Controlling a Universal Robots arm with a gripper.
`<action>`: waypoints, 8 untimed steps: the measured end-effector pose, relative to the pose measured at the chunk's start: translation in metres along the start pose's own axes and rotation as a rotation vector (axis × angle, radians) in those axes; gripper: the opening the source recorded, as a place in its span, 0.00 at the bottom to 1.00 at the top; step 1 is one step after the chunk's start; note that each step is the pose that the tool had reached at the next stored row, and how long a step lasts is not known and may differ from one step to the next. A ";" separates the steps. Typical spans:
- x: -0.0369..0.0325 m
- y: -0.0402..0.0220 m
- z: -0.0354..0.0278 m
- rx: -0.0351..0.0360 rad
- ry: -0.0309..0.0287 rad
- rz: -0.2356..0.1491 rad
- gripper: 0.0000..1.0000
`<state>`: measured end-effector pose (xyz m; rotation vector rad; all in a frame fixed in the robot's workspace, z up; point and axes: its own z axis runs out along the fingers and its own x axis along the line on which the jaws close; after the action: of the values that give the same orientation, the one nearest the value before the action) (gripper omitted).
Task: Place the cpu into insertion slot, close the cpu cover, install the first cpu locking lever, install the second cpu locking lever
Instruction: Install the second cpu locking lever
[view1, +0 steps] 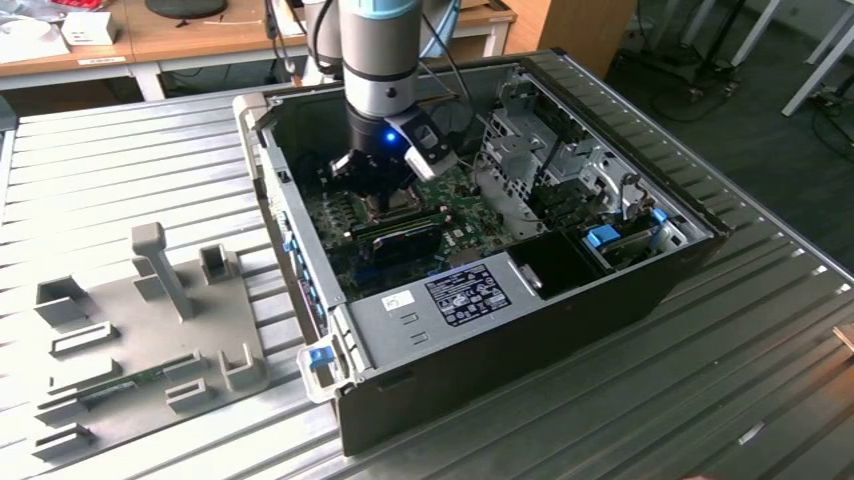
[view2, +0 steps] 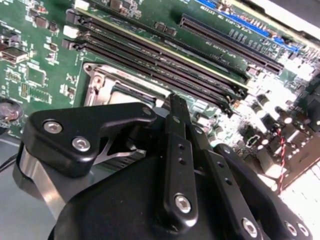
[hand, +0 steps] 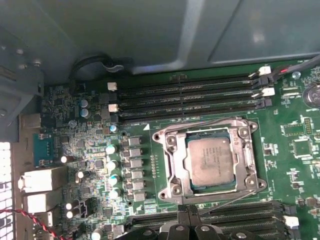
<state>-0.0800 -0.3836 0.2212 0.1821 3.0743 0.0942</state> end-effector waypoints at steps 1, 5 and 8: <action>0.0003 -0.0002 0.0009 0.0000 0.0000 0.000 0.11; 0.0012 -0.0013 0.0053 -0.0003 0.0002 -0.004 0.11; 0.0013 -0.0014 0.0058 -0.0001 0.0004 -0.006 0.11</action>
<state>-0.0810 -0.3845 0.2153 0.1732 3.0751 0.0941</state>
